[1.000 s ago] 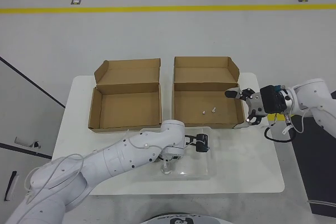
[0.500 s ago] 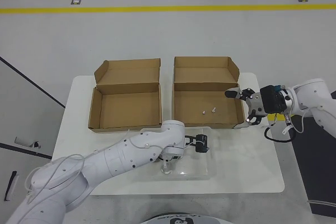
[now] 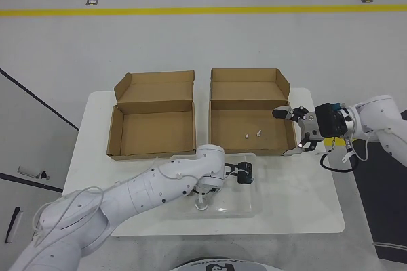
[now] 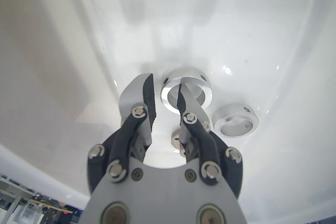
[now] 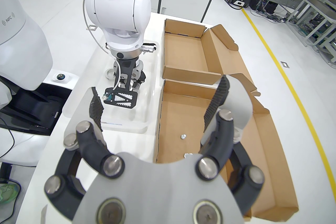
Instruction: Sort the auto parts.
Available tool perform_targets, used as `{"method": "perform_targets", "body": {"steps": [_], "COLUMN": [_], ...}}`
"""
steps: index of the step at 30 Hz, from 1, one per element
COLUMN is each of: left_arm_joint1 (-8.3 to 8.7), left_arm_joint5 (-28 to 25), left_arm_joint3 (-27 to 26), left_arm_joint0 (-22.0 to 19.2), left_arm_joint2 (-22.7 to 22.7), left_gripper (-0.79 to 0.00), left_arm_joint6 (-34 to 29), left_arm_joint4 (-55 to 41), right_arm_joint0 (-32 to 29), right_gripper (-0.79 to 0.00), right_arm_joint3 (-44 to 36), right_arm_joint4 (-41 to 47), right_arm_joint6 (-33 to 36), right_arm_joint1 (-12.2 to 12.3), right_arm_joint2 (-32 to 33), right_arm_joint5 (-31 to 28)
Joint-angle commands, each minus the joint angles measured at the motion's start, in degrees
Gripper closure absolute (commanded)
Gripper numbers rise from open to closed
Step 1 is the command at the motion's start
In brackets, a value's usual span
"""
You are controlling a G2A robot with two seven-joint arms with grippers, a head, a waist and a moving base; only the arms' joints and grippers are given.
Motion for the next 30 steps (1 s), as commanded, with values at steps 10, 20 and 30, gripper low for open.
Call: {"method": "perform_targets", "body": {"steps": [10,20,30], "left_arm_joint1": [-0.37,-0.47,2.80], "left_arm_joint5": [-0.26,-0.29,3.25], "left_arm_joint3": [1.03,1.28,-9.27], "left_arm_joint0": [-0.11,-0.23,-0.92], "left_arm_joint2": [0.37,-0.32,-5.72], "left_gripper": [-0.206,0.000,0.000], "left_arm_joint6": [0.26,0.29,-3.25], "left_arm_joint4": [-0.36,-0.53,-2.33], "right_arm_joint0": [0.00,0.00,0.00], "right_gripper": [-0.785,-0.785,-0.785], "right_arm_joint3": [0.00,0.00,0.00], "right_arm_joint4": [0.00,0.00,0.00], "right_arm_joint6": [0.00,0.00,0.00], "right_arm_joint1": [0.00,0.00,0.00], "right_arm_joint2": [0.00,0.00,0.00], "right_arm_joint5": [0.00,0.00,0.00]}}
